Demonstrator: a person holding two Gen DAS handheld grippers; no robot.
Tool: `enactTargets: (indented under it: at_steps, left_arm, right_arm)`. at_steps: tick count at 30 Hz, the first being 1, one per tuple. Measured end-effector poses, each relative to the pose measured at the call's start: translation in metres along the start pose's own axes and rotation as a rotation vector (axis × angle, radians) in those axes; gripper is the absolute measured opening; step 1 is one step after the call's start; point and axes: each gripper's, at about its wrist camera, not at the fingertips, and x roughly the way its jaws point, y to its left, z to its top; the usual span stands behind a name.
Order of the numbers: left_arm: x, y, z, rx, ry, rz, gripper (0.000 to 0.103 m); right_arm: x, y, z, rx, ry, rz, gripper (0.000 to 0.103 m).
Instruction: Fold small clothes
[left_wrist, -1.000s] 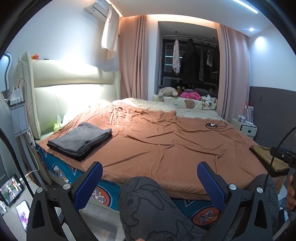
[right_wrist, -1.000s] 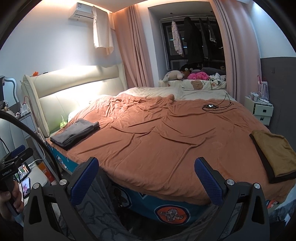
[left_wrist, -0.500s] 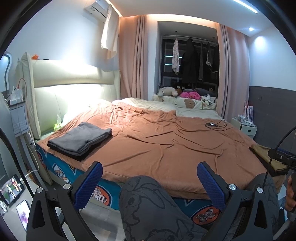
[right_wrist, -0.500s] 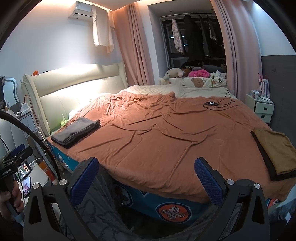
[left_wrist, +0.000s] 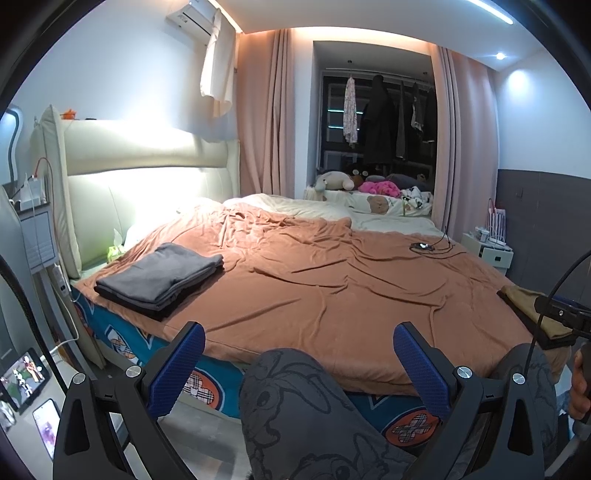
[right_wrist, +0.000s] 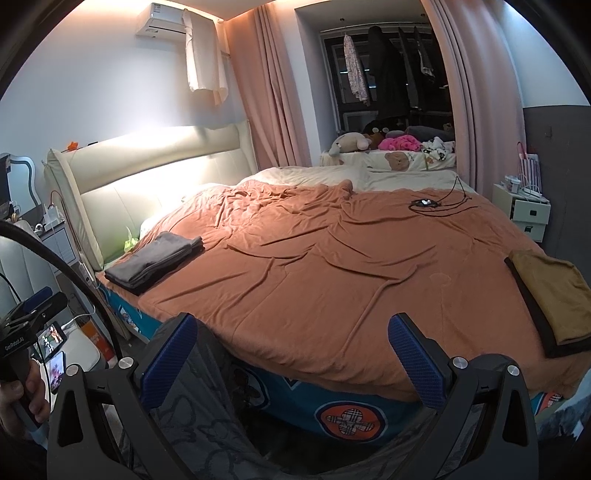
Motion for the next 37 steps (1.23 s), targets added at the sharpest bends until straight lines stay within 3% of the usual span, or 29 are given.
enactTargets:
  at_steps: [37]
  left_arm:
    - [0.0005,0.0033,0.0016,-0.001,-0.013,0.003,0.103]
  right_arm:
    - [0.0037,0.0017,-0.0013,0.022,0.012,-0.003,0.103]
